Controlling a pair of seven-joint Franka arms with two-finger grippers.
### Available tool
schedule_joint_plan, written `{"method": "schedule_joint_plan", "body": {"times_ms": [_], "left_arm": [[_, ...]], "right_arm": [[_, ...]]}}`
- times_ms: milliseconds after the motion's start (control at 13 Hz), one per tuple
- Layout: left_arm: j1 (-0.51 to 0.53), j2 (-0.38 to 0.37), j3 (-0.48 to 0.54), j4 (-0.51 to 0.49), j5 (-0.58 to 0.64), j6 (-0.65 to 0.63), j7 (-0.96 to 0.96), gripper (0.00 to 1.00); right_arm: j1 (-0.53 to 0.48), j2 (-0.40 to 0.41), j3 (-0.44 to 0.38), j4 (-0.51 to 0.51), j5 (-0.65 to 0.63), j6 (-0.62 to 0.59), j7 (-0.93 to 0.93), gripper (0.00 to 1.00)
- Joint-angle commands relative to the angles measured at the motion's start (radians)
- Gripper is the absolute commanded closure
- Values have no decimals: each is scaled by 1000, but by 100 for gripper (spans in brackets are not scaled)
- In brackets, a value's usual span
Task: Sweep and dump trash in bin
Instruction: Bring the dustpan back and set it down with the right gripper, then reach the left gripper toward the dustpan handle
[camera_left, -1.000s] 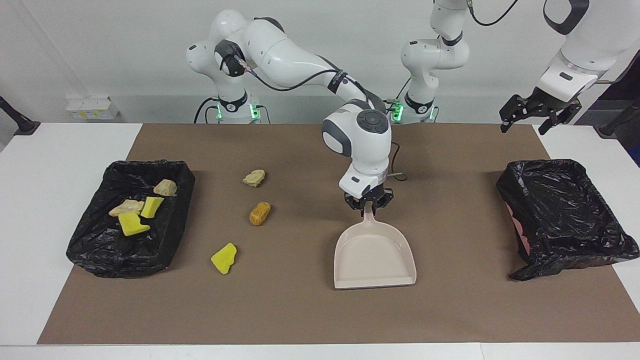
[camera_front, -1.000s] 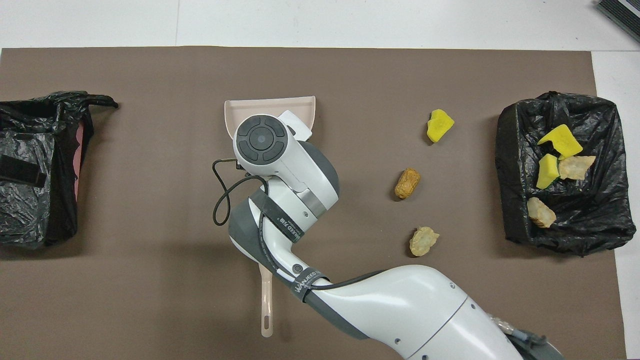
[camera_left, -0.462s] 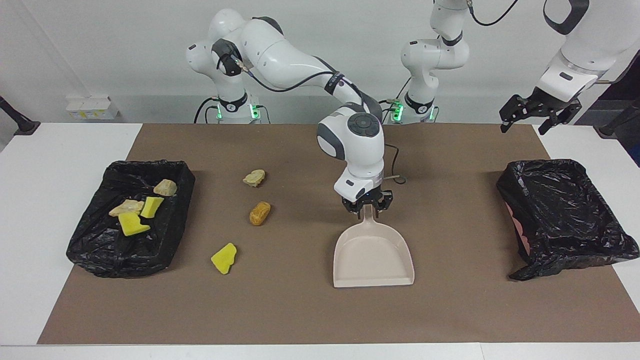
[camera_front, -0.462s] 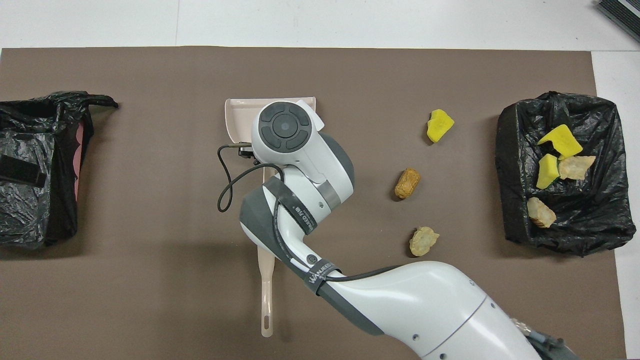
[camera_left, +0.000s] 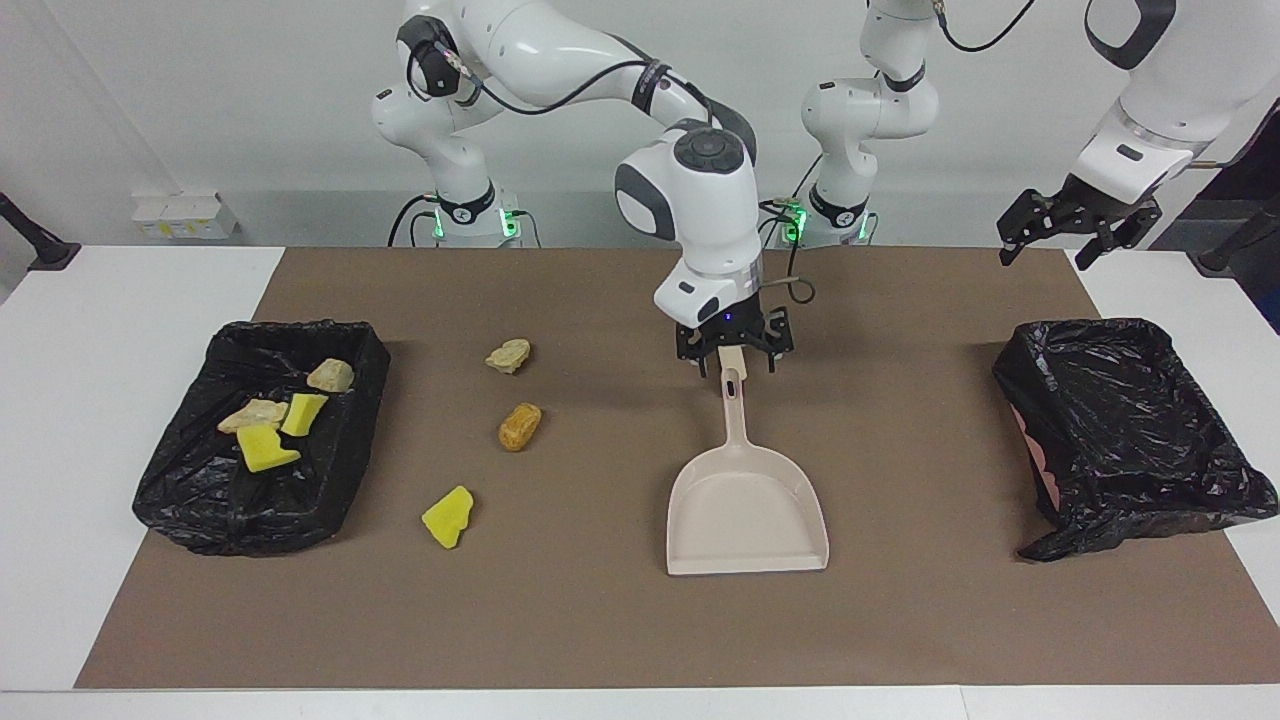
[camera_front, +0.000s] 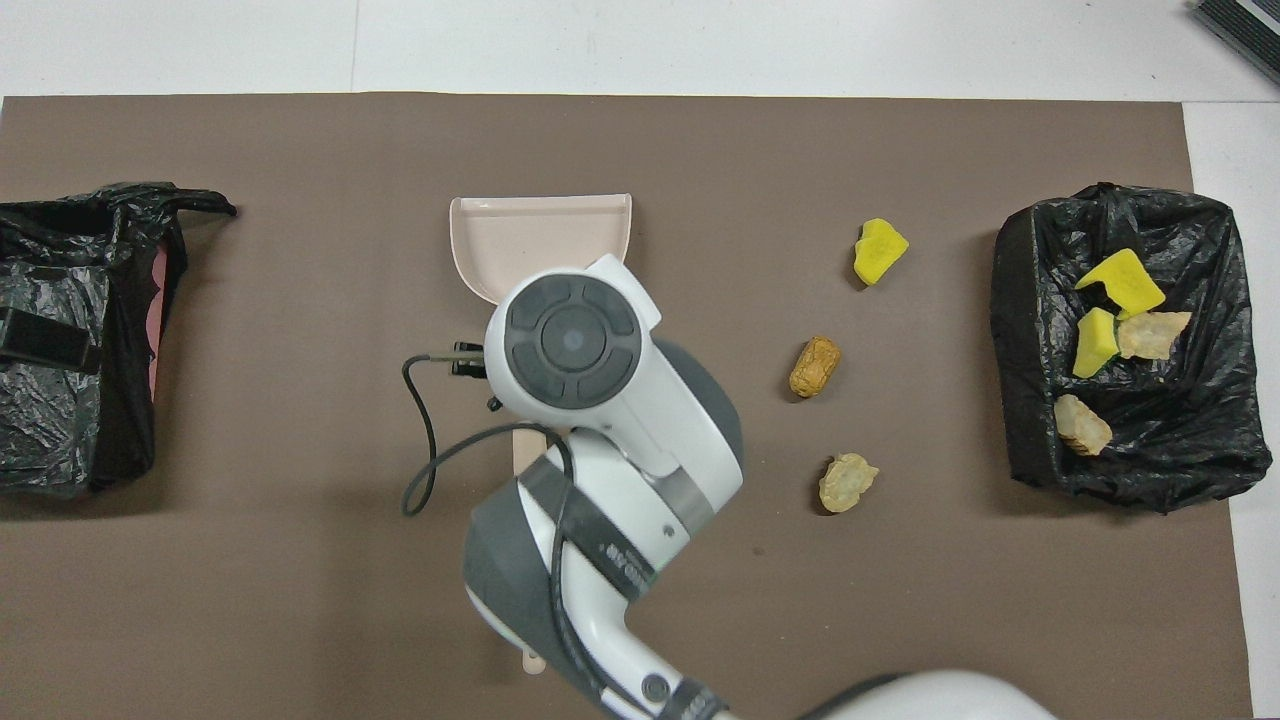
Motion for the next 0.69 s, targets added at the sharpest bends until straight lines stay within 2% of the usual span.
{"method": "schedule_joint_plan", "body": {"times_ms": [0, 77, 154, 231, 385, 615], "left_arm": [[-19, 4, -6, -22, -52, 78, -67, 0], [-57, 15, -9, -28, -51, 91, -127, 0], [-86, 56, -9, -14, -51, 102, -153, 0], [-108, 77, -11, -20, -54, 127, -157, 0], [-166, 134, -11, -28, -57, 199, -172, 0], [-249, 232, -11, -34, -68, 391, -275, 0]], "right_arm": [[67, -201, -3, -295, 24, 29, 69, 0], [84, -244, -3, -370, 24, 38, 70, 0], [113, -287, -1, -434, 25, 46, 70, 1], [133, -305, -1, -471, 29, 47, 70, 1], [194, -304, -3, -519, 29, 67, 107, 2], [248, -302, -1, -617, 29, 165, 133, 3]]}}
